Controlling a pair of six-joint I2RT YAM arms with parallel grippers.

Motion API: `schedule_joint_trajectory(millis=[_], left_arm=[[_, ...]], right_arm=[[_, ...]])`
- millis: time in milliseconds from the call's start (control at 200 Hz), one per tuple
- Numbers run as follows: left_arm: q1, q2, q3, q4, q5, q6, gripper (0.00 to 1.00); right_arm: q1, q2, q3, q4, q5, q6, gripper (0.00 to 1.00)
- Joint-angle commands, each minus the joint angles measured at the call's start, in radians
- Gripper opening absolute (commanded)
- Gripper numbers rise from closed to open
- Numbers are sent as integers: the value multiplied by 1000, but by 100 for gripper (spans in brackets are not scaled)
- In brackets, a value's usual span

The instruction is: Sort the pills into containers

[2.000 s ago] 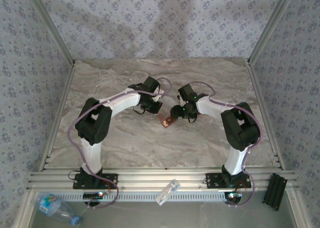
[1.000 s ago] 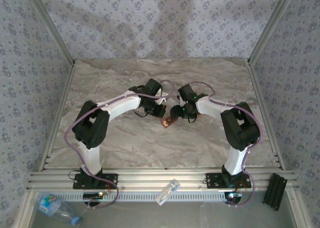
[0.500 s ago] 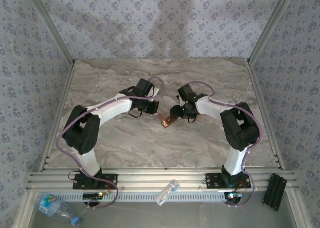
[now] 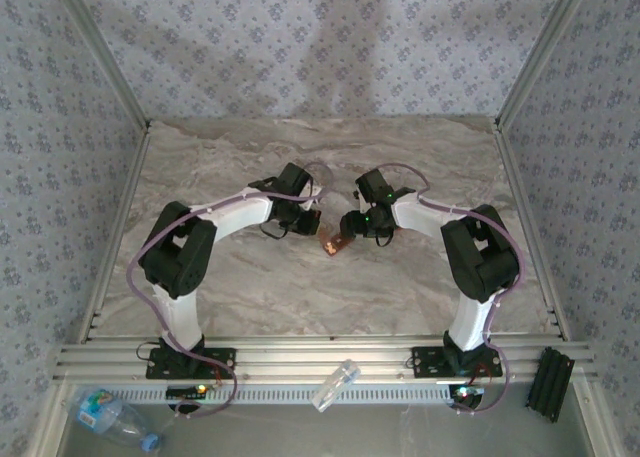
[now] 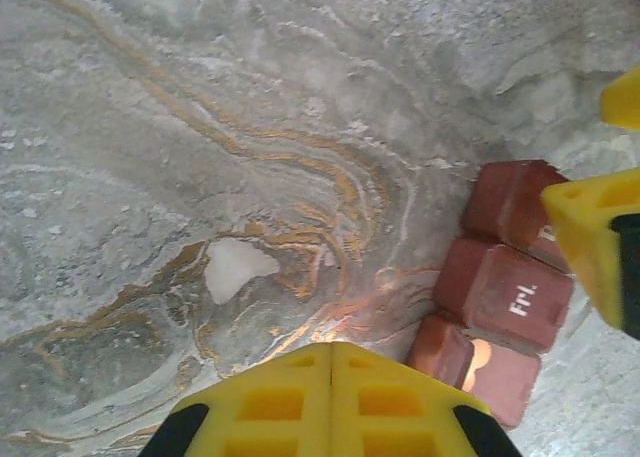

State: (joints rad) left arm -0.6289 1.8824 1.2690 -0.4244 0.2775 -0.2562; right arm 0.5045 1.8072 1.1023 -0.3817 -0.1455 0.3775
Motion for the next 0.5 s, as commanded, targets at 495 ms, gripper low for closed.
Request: schedule_joint_trajectory(millis=[495], left_arm=[[-85,-20,31,3,94,-21,0]], right_arm=[[10,64,-34,-36,69,9,67]])
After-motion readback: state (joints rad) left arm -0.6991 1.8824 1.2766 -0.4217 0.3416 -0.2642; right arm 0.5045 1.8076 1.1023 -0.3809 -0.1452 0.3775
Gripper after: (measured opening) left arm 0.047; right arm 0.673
